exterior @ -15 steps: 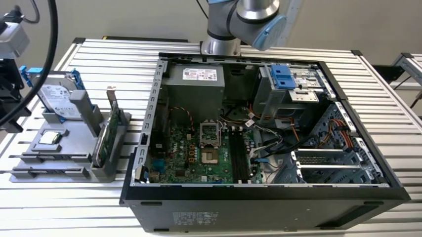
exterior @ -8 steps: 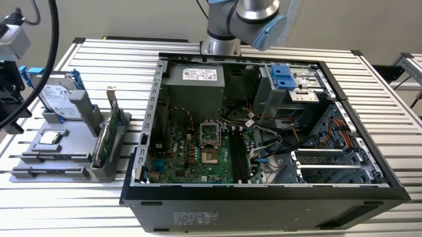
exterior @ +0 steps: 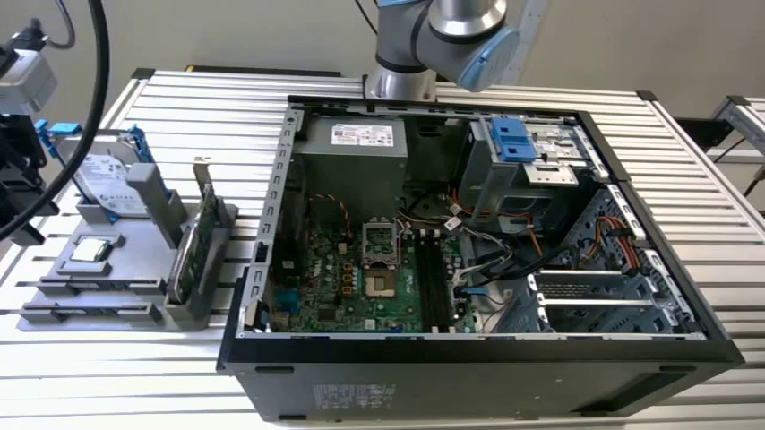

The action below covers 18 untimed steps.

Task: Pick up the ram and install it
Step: 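Pick up the ram and move it above insertion slot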

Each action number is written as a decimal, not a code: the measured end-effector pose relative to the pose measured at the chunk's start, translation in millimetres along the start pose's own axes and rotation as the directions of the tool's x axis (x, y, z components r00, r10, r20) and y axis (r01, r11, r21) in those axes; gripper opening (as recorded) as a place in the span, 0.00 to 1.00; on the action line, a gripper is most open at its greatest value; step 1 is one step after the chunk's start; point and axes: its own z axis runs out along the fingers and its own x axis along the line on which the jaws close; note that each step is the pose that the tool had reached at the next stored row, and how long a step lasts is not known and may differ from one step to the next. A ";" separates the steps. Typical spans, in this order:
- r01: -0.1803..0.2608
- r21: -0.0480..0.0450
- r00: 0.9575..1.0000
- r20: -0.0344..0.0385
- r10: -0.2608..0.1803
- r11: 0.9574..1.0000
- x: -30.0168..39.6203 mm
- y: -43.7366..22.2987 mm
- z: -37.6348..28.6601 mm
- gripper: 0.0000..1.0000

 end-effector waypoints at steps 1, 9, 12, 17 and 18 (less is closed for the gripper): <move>0.000 0.000 1.000 0.000 0.000 1.000 0.0 0.0 0.6 1.00; 0.000 0.001 1.000 0.003 0.000 1.000 -0.2 0.0 4.4 1.00; 0.000 0.001 1.000 0.004 0.000 1.000 -0.2 0.0 5.5 1.00; 0.000 0.001 1.000 0.005 0.000 1.000 -0.3 0.0 7.1 1.00; 0.000 0.001 1.000 0.005 0.000 1.000 -0.3 0.0 7.4 1.00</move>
